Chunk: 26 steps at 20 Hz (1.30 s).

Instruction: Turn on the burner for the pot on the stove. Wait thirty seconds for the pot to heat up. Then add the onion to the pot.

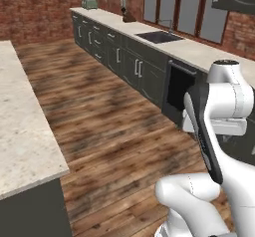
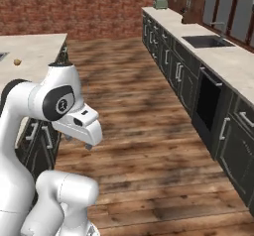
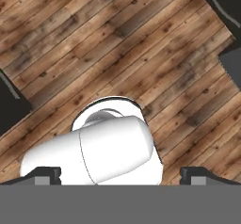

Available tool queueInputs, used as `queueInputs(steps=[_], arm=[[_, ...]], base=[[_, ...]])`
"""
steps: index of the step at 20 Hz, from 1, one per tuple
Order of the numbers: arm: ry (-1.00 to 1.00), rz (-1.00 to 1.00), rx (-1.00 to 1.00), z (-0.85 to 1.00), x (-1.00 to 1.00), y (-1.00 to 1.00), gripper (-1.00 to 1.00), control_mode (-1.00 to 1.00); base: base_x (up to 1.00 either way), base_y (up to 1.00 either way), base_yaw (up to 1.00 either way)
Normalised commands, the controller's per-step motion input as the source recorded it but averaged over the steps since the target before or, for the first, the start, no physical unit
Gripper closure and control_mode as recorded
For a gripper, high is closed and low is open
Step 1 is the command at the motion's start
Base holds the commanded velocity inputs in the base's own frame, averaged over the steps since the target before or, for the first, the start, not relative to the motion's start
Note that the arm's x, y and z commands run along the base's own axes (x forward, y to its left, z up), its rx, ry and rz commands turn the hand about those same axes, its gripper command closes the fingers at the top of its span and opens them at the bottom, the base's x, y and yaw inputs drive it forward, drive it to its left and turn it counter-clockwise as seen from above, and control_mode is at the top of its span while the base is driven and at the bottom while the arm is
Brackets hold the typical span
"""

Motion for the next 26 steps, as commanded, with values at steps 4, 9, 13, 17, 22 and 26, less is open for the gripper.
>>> queueInputs(steps=[4, 9, 13, 17, 22, 26], arm=[[0.00, 0.00, 0.00, 0.00, 0.00, 0.00, -1.00, 1.00], [0.00, 0.00, 0.00, 0.00, 0.00, 0.00, -1.00, 1.00], [0.00, 0.00, 0.00, 0.00, 0.00, 0.00, -1.00, 1.00], [0.00, 0.00, 0.00, 0.00, 0.00, 0.00, -1.00, 1.00], [0.00, 0.00, 0.00, 0.00, 0.00, 0.00, -1.00, 1.00], [0.00, 0.00, 0.00, 0.00, 0.00, 0.00, -1.00, 1.00]], base=[[1.00, -0.38, 0.56], [0.67, -0.72, 0.57], [0.60, -1.00, 0.47], [0.95, -0.83, 0.30], [1.00, -0.51, 0.19], [1.00, -0.26, 0.27]])
